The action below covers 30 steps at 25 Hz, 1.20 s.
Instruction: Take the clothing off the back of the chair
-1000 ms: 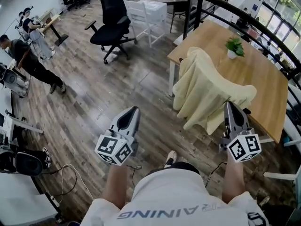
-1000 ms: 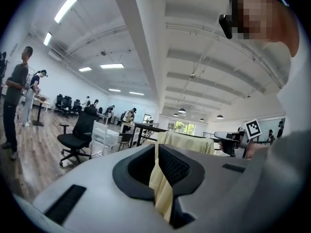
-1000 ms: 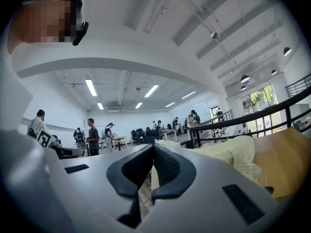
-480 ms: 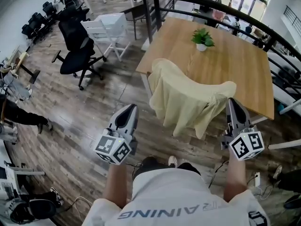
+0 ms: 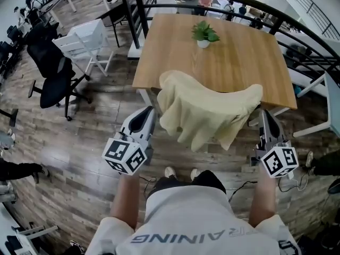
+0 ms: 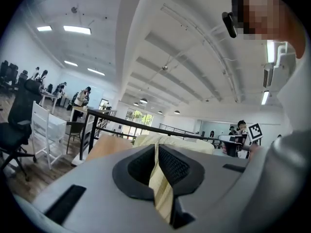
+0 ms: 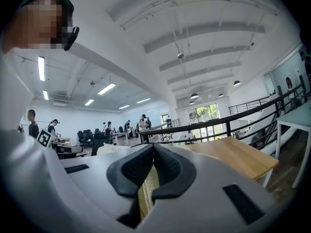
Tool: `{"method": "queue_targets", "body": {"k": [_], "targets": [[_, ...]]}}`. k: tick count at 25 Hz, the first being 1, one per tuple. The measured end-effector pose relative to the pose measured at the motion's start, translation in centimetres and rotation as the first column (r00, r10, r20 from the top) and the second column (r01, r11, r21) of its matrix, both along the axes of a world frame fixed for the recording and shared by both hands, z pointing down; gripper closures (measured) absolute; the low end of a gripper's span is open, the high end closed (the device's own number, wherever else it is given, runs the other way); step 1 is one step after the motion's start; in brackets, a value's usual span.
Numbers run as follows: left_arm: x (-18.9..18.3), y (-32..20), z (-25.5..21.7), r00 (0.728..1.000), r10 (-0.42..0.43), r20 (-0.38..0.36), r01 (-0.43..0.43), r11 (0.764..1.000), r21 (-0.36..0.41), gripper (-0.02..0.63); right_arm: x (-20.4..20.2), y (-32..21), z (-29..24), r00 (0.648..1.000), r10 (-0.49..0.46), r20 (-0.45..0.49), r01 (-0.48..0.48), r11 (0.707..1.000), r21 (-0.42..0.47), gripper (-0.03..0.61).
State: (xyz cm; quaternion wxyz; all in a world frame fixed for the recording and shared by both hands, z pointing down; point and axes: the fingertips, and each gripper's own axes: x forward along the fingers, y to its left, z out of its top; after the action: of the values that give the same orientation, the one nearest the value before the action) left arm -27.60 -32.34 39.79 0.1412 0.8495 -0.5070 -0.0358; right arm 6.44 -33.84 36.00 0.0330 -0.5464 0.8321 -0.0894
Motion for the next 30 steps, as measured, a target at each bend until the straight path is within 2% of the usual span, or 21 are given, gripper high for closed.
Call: {"method": "queue_targets", "body": {"k": [5, 10, 14, 16, 19, 24, 27, 30], "targets": [[-0.9, -2.1, 1.9, 0.997, 0.060, -0.046, -0.062, 0.996, -0.060, 0.563, 1.4, 0.8, 2.1, 0.997, 0.076, 0.019, -0.074, 0.994, -0.081, 0.555], [-0.8, -5.2, 2.4, 0.989, 0.081, -0.127, -0.096, 0.988, -0.118, 0.563, 3.7, -0.9, 2.4, 0.993, 0.076, 0.086, -0.065, 0.989, -0.133, 0.553], [-0.3, -7.3, 3.2, 0.979, 0.101, -0.175, -0.131, 0.976, -0.172, 0.555, 4.8, -3.5, 2.0, 0.989, 0.020, 0.148, 0.003, 0.987, -0.158, 0.476], [0.1, -8.4, 3.4, 0.967, 0.108, -0.230, -0.153, 0.970, -0.189, 0.479, 5.3, -4.9, 2.2, 0.981, -0.003, 0.194, 0.038, 0.983, -0.177, 0.445], [0.7, -10.0, 3.6, 0.931, 0.131, -0.342, -0.207, 0.959, -0.196, 0.411, 5.6, -7.1, 2.4, 0.962, -0.063, 0.266, 0.118, 0.974, -0.195, 0.409], [0.9, -12.3, 4.6, 0.871, 0.188, -0.454, -0.307, 0.930, -0.204, 0.337, 4.2, -9.8, 4.3, 0.905, -0.181, 0.386, 0.290, 0.925, -0.247, 0.353], [1.8, -12.7, 4.7, 0.839, 0.262, -0.477, -0.390, 0.901, -0.191, 0.328, 3.1, -10.5, 5.4, 0.857, -0.254, 0.449, 0.402, 0.875, -0.271, 0.324], [2.8, -12.7, 4.8, 0.808, 0.320, -0.494, -0.455, 0.873, -0.178, 0.328, 2.4, -10.4, 5.4, 0.806, -0.316, 0.500, 0.489, 0.832, -0.263, 0.331]]}}
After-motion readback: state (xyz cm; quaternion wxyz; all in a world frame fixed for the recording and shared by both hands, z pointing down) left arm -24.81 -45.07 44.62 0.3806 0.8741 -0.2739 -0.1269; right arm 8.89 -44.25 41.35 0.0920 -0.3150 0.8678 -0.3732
